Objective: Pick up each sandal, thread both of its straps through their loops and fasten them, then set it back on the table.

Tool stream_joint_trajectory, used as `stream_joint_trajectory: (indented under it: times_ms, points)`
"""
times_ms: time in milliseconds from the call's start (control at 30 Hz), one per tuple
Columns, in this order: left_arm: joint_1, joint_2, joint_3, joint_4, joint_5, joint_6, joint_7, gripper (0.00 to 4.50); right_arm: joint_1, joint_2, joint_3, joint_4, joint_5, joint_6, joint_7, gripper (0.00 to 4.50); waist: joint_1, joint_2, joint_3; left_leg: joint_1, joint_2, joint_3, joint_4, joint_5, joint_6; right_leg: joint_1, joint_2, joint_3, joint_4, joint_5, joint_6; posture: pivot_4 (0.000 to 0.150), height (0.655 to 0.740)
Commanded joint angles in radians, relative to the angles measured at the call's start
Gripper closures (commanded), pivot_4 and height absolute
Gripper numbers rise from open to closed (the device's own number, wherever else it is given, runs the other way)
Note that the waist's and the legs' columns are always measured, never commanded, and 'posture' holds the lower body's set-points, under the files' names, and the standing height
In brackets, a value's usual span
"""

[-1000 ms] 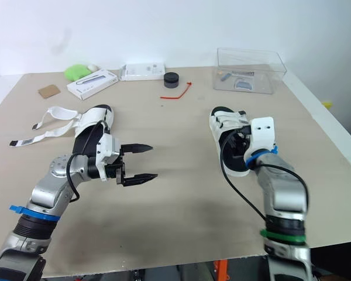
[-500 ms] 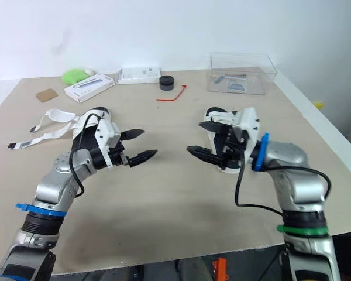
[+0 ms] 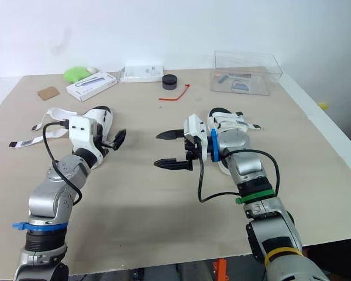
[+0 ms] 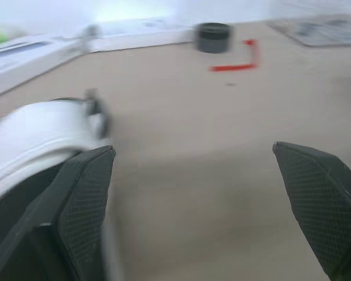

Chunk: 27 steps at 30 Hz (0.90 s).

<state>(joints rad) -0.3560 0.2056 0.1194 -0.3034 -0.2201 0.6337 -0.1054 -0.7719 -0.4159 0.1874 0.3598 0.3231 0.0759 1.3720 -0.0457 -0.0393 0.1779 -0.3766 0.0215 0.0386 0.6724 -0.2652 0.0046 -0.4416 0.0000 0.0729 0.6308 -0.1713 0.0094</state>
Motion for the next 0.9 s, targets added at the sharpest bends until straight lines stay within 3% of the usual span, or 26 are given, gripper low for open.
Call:
stream_joint_trajectory:
  times_ms: [33,267,900]
  points:
    - [0.002,-0.03,0.015,-0.068,0.025,0.03,0.078,0.0,-0.023,0.003,-0.017,0.003,-0.002,-0.028,0.008,0.05,0.0,0.0,0.0,0.0,0.0,0.0,0.0,0.0,0.0,0.0,0.0,0.0,0.0,0.0,0.0,0.15,0.74]
    - [-0.06,-0.107,0.057,0.062,-0.006,0.078,0.125,0.0,-0.006,0.014,-0.028,-0.026,-0.002,-0.028,-0.023,0.05,0.0,0.0,0.0,0.0,-0.001,-0.001,0.0,0.0,0.0,0.0,0.001,0.0,0.0,0.0,0.0,0.15,0.74]
    - [-0.341,0.005,0.007,0.617,0.118,-0.127,0.075,0.0,0.028,-0.015,-0.039,-0.089,0.005,-0.007,-0.082,0.05,0.0,0.0,0.0,0.0,-0.003,-0.001,0.0,0.0,-0.001,0.0,-0.001,-0.001,0.0,0.0,0.0,0.15,0.74]
